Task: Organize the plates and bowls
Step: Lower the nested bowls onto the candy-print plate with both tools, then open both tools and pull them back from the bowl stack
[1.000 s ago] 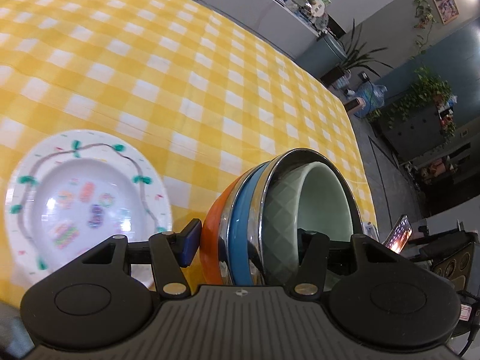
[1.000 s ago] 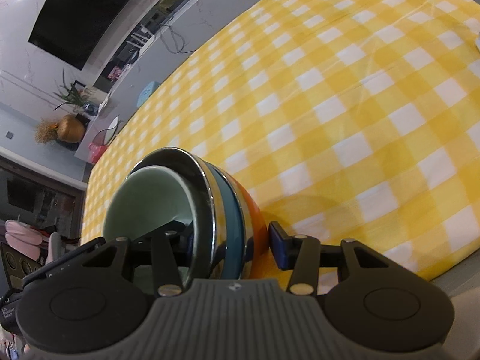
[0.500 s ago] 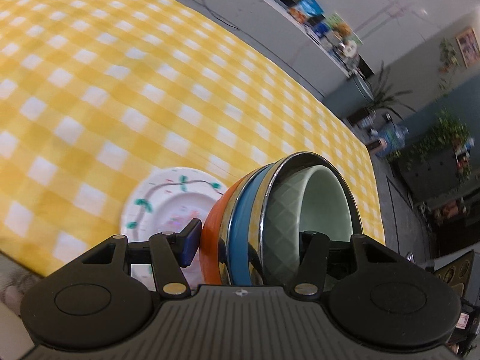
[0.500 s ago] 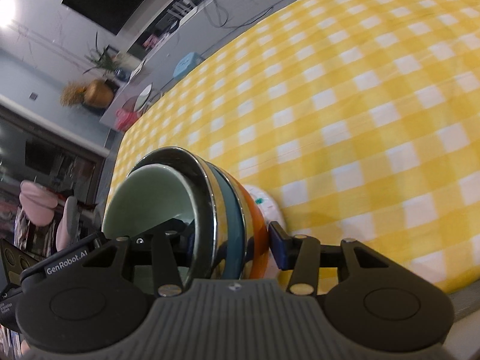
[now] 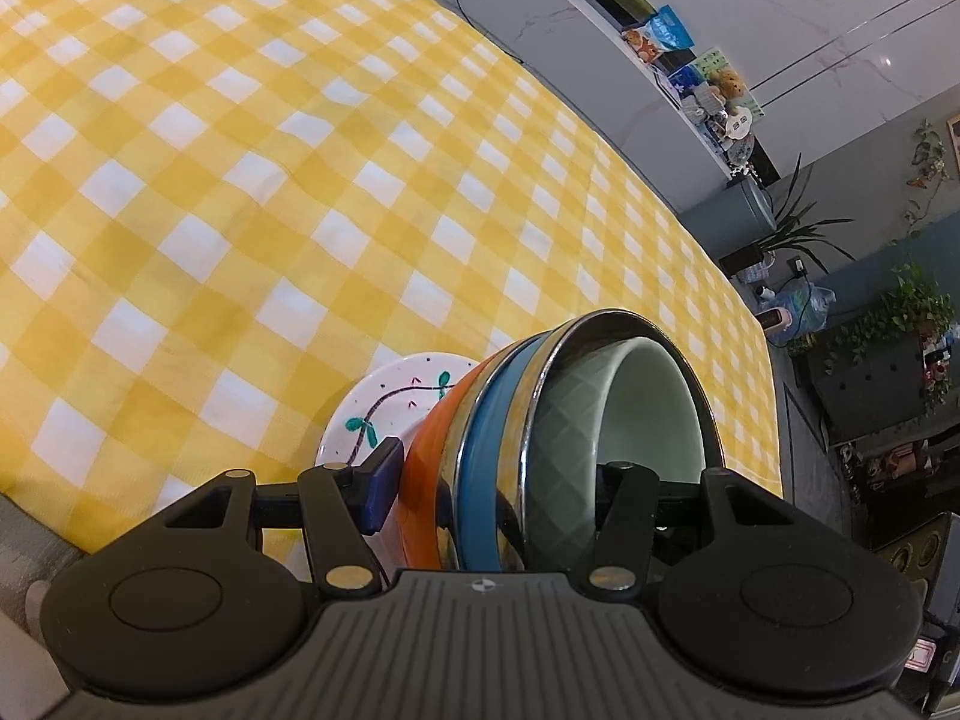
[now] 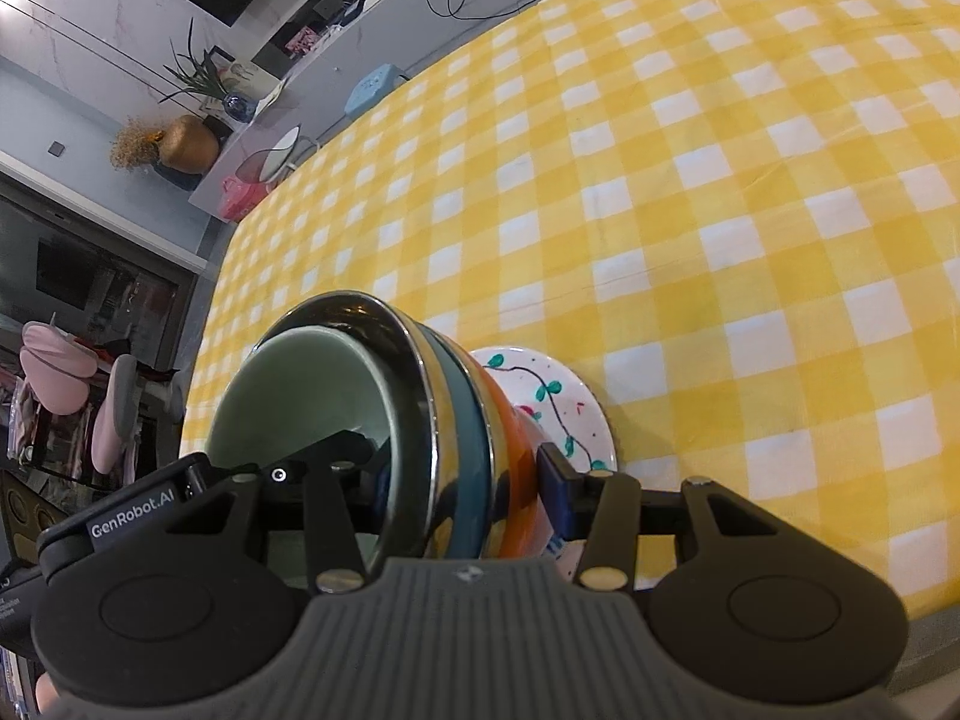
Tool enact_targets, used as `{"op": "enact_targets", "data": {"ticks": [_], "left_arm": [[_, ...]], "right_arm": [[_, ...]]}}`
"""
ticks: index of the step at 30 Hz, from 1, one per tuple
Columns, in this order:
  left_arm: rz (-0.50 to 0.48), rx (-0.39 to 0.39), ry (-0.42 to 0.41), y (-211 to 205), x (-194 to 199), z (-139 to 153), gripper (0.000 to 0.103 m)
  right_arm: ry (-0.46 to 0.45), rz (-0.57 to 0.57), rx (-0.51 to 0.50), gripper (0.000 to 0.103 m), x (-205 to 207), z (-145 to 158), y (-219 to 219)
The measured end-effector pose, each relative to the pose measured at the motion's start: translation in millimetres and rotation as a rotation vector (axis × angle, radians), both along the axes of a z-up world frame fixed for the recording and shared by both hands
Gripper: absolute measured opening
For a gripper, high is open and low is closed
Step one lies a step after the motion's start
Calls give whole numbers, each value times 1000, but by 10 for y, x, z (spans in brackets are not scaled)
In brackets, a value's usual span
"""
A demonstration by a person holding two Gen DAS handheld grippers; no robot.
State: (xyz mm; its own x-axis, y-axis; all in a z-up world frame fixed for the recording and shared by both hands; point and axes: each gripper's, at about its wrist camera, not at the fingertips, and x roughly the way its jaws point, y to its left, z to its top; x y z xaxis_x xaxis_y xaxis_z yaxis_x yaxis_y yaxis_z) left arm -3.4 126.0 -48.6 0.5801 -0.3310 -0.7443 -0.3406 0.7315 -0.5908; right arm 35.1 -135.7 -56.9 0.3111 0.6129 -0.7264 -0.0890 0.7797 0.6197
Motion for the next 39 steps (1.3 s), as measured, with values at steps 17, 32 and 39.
{"op": "enact_targets", "data": {"ticks": [17, 32, 39], "left_arm": [[-7, 0, 13, -4, 44, -117, 61], [11, 60, -30, 19, 15, -16, 67], [54, 141, -76, 14, -112, 243, 69]], "right_arm": [[1, 6, -22, 47, -18, -76, -22], [-80, 37, -68, 63, -68, 26, 66], [-154, 16, -89, 71, -134, 265, -11]]}}
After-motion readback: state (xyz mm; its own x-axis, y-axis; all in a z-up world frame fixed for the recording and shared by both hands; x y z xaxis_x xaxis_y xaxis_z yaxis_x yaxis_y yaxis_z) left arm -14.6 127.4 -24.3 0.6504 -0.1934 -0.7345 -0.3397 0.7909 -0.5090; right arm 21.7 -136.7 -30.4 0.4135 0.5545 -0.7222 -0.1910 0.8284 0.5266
